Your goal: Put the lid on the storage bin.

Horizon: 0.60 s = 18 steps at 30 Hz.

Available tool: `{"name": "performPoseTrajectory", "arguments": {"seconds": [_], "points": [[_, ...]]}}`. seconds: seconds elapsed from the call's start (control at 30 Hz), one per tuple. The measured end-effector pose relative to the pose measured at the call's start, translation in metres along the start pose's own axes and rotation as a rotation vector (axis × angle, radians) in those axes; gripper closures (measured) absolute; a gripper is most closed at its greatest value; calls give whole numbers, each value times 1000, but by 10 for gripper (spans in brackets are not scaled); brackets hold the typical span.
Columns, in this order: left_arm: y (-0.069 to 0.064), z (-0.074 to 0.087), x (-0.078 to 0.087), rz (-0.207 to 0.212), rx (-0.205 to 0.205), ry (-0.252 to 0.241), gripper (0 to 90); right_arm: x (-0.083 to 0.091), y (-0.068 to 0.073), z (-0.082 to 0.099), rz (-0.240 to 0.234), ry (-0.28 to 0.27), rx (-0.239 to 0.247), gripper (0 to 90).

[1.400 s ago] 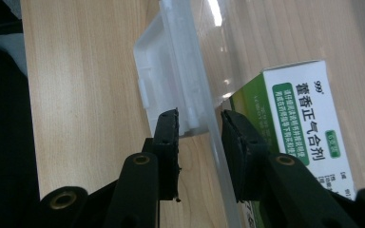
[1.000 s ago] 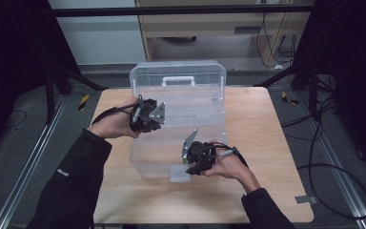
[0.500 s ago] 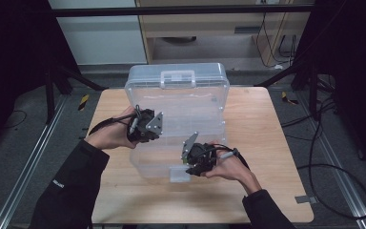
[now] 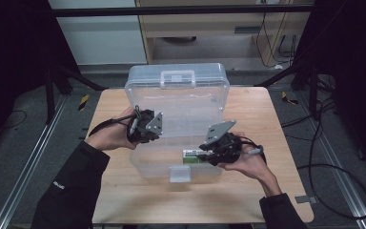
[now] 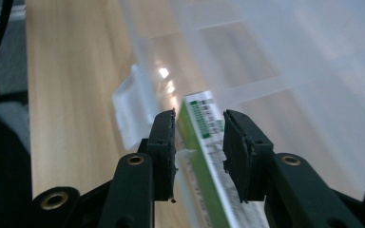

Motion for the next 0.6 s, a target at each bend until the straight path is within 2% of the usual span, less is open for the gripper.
{"name": "performPoseTrajectory", "arguments": {"seconds": [0.1,0.3,0.43,0.5,0.6], "points": [[0,0,0,1,3,-2,864,17,-9,2,43,-64,-36,678],[-1,1,0,3,7,-1,862,43,-34,5,154,-213,-151,742],[-1,1,0,9,7,-4,862,53,-56,6,238,-286,-253,761],[-2,1,0,12,7,-5,862,56,-68,5,260,-320,-293,776],[-2,2,-1,14,8,-11,862,57,-83,4,297,-343,-341,798]]}}
Point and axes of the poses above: each handheld gripper's, and its own axes: x roughly backward along the jaws, z roughly out of its underside, y roughly to its left, the point moved 3 cm from there along -x, roughly forward along the jaws, and after that the axes turned 1 degree about z, right-handed, at the moved point
